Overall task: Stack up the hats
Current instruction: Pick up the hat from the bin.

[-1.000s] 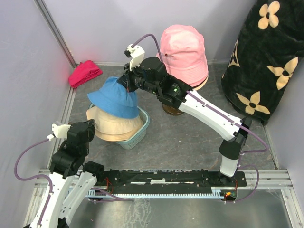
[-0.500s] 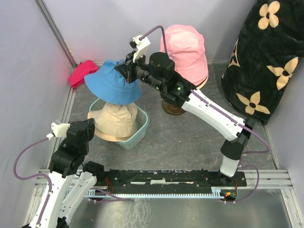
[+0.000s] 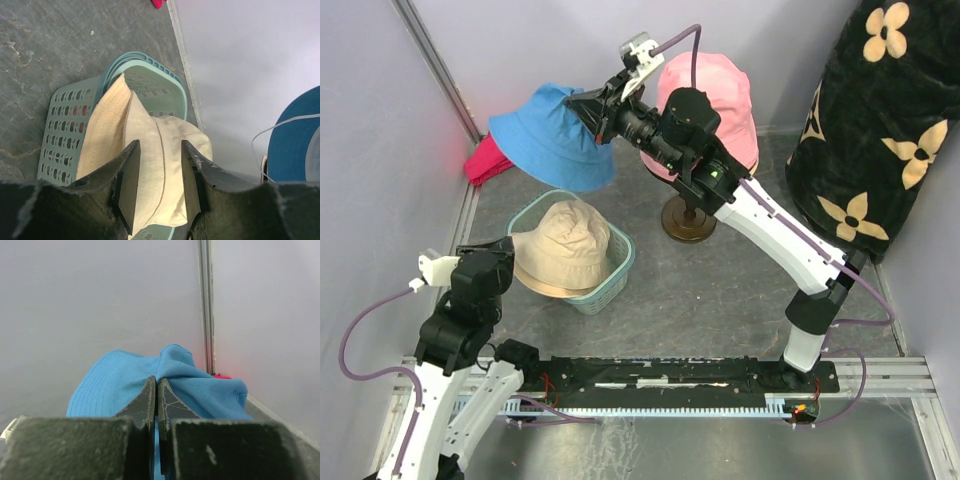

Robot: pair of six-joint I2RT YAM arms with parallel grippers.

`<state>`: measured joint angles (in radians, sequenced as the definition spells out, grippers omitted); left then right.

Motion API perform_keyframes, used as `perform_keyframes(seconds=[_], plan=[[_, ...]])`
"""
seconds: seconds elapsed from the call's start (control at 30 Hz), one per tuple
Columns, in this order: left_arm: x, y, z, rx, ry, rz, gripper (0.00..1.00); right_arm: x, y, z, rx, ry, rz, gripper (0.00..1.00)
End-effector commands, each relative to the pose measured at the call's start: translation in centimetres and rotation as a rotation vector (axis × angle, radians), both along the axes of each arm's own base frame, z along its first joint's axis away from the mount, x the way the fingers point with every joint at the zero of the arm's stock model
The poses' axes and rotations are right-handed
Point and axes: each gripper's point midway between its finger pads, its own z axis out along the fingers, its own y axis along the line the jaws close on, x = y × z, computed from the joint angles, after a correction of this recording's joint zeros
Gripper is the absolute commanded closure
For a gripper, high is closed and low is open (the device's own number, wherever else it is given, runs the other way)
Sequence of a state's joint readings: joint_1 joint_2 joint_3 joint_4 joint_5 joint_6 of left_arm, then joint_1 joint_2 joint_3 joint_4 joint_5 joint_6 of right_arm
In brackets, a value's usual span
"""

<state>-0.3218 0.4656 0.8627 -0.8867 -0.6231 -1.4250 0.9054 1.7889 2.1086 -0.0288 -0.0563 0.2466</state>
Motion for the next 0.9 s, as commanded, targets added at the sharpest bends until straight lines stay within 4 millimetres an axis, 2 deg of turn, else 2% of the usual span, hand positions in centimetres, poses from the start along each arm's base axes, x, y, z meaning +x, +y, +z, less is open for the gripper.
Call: perform_keyframes(seconds=[0.0,0.13,0.3,0.5,0.67,0.73,0.87], plan=[[0.3,0.7,2.7,-0.004,-0.058,0.040,0.54,-1.4,-1.4,6.5,0.130,-0.163,0.035,0.99],[0.4,0.9,3.9,0.003,-0.075,0.049,0.53,-1.6,-2.1,8.9,0.170,-0.220,0.048,0.99],[0.4,1.1,5.3,0.020,-0.094,0.057,0.52,-1.3,-3.2,11.1,0.217,-0.270,0.036,0.99],[0.7,1.2,6.7,0.037,-0.113,0.057,0.52,-1.0,-5.3,14.4,0.298,-0.345,-0.008,0.99],[1.1,1.1,7.2,0.045,-0.126,0.050,0.51,-0.3,-8.4,17.3,0.378,-0.410,-0.086,0.99],[1.2,1.0,7.3,0.050,-0.123,0.049,0.51,-0.6,-10.2,19.0,0.413,-0.452,-0.124,0.99],[1.4,1.0,7.8,0.058,-0.130,0.048,0.51,-0.6,-13.2,21.0,0.430,-0.523,-0.211,0.99]])
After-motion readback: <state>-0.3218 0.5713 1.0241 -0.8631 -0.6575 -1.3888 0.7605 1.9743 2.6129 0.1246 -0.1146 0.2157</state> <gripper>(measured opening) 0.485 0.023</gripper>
